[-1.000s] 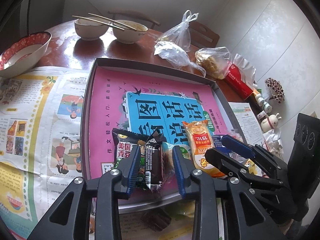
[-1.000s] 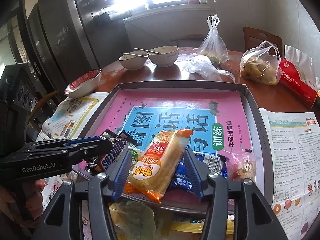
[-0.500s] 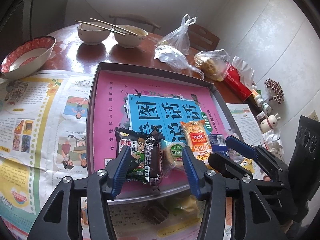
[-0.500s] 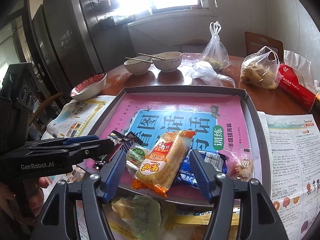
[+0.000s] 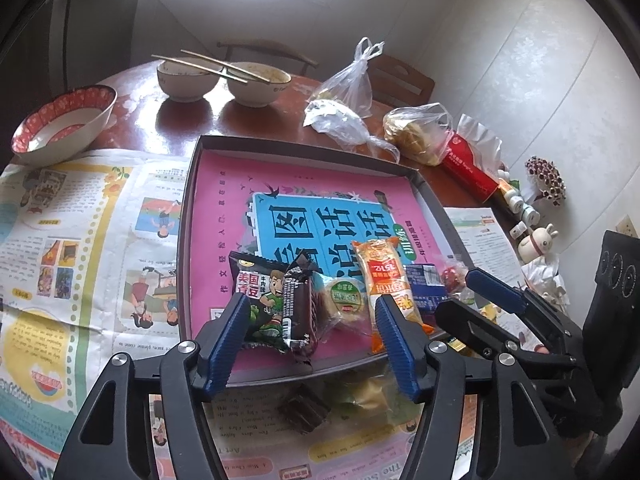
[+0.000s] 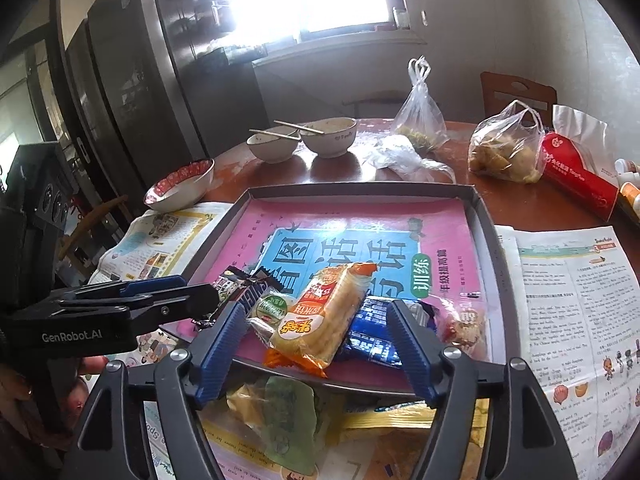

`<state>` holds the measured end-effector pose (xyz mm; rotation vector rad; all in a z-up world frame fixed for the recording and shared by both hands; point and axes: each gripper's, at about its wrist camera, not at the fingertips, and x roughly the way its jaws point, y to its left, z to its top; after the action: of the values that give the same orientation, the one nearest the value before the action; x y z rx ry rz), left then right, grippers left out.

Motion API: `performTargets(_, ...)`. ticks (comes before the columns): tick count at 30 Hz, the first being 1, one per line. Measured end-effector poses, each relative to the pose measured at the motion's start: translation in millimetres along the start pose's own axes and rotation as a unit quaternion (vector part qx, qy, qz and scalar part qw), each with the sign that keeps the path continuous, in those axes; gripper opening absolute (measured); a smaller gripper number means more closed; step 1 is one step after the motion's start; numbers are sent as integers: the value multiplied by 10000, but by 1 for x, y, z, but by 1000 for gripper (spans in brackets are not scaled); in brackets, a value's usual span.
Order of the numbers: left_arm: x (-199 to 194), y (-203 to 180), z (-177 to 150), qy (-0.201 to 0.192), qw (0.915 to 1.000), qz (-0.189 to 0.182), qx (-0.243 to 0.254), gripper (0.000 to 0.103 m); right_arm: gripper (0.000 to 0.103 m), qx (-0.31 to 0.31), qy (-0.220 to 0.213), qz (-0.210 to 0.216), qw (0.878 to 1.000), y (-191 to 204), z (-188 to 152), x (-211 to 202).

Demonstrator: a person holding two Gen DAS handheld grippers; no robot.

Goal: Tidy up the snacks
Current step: 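Move both grippers back toward the remaining snacks on the newspaper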

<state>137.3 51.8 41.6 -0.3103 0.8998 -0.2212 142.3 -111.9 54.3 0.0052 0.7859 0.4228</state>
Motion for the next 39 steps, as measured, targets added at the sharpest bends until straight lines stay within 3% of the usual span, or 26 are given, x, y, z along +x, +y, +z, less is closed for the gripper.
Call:
performTargets(21,-21,-13,-13,-205,9997,-65,80,71,79,327,-417,-198,9984,-26,-4,-39)
performTargets(39,-19,-19,-29,-116,9998,-99,144,71,80,342,-374,-259,9984,-30,-22,-49)
